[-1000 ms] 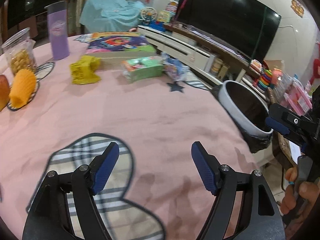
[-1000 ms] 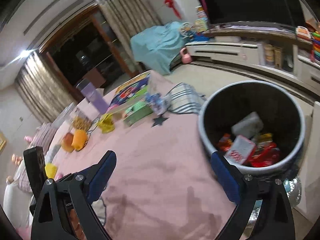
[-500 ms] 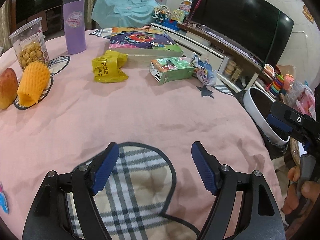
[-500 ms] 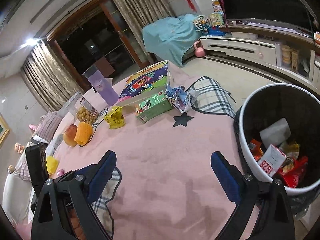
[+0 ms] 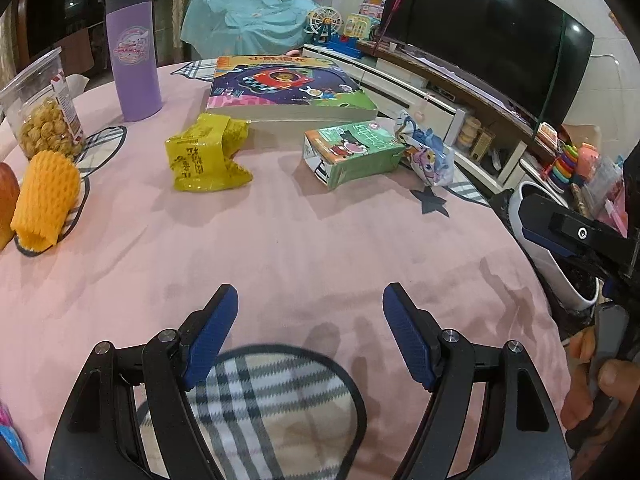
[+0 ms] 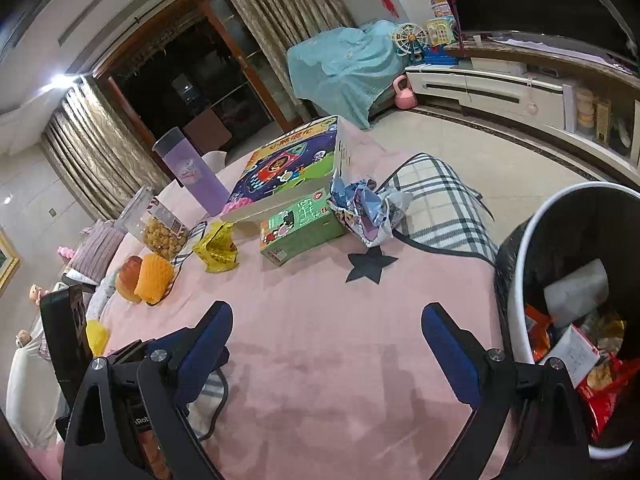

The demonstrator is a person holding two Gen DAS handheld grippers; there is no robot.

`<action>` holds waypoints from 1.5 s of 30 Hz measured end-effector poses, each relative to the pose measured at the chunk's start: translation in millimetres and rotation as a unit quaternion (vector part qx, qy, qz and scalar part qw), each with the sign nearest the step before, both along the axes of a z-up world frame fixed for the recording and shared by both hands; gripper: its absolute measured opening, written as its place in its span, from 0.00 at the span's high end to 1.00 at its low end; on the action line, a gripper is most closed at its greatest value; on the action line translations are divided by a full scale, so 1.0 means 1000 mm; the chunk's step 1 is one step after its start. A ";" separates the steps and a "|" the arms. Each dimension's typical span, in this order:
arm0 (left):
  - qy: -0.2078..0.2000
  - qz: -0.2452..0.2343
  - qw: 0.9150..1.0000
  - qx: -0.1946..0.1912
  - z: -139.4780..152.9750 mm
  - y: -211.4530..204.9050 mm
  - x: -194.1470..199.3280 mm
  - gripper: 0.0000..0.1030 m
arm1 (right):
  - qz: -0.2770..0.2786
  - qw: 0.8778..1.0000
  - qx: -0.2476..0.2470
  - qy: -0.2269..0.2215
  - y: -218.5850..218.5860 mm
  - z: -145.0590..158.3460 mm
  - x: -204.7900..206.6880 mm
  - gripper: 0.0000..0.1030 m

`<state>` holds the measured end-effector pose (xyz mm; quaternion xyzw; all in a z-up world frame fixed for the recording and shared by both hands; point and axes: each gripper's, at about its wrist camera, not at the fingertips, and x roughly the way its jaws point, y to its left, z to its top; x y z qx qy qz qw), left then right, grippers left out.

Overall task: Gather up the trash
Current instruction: 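Move both open tools back over the table toward the green milk carton, then grasp the green milk carton with the left tool while the right tool grasps the crumpled tissue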

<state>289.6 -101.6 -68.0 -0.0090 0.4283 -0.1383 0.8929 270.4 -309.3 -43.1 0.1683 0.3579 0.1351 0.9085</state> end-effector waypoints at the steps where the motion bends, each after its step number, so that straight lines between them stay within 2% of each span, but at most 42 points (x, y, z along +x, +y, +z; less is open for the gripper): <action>1: 0.001 0.000 1.000 0.000 0.000 -0.001 0.003 0.25 | 0.002 1.000 0.000 0.001 0.000 -0.001 0.003 0.06; 11: -0.008 -0.012 1.000 0.026 -0.002 -0.014 0.040 0.25 | 0.003 1.000 0.001 -0.002 -0.005 -0.004 0.037 0.07; 21: 0.001 -0.020 1.000 0.023 -0.008 -0.022 0.080 0.25 | -0.013 1.000 -0.007 -0.004 -0.011 -0.007 0.064 0.10; 27: 0.001 -0.029 0.999 0.044 -0.015 -0.032 0.096 0.25 | -0.020 1.000 0.000 0.020 -0.013 -0.016 0.086 0.24; 32: 0.000 -0.037 0.999 0.036 -0.015 -0.036 0.105 0.24 | -0.022 0.999 0.017 0.043 -0.016 -0.026 0.100 0.32; 38: -0.012 -0.049 0.999 0.020 -0.013 -0.044 0.112 0.24 | -0.019 0.998 0.038 0.054 -0.022 -0.034 0.106 0.62; 39: -0.018 -0.056 0.998 0.014 -0.012 -0.045 0.111 0.25 | -0.018 0.998 0.043 0.053 -0.024 -0.034 0.105 0.65; 41: -0.027 -0.074 0.997 0.005 -0.009 -0.050 0.110 0.40 | -0.018 0.998 0.044 0.049 -0.024 -0.032 0.103 0.67; 43: -0.025 -0.089 0.996 0.009 -0.010 -0.056 0.111 0.63 | -0.017 0.998 0.044 0.047 -0.024 -0.031 0.102 0.70; 44: -0.023 -0.092 0.995 0.011 -0.011 -0.057 0.110 0.69 | -0.017 0.998 0.044 0.047 -0.024 -0.031 0.101 0.79; 45: -0.021 -0.093 0.995 0.010 -0.010 -0.056 0.110 0.73 | -0.017 0.998 0.045 0.047 -0.024 -0.030 0.100 0.80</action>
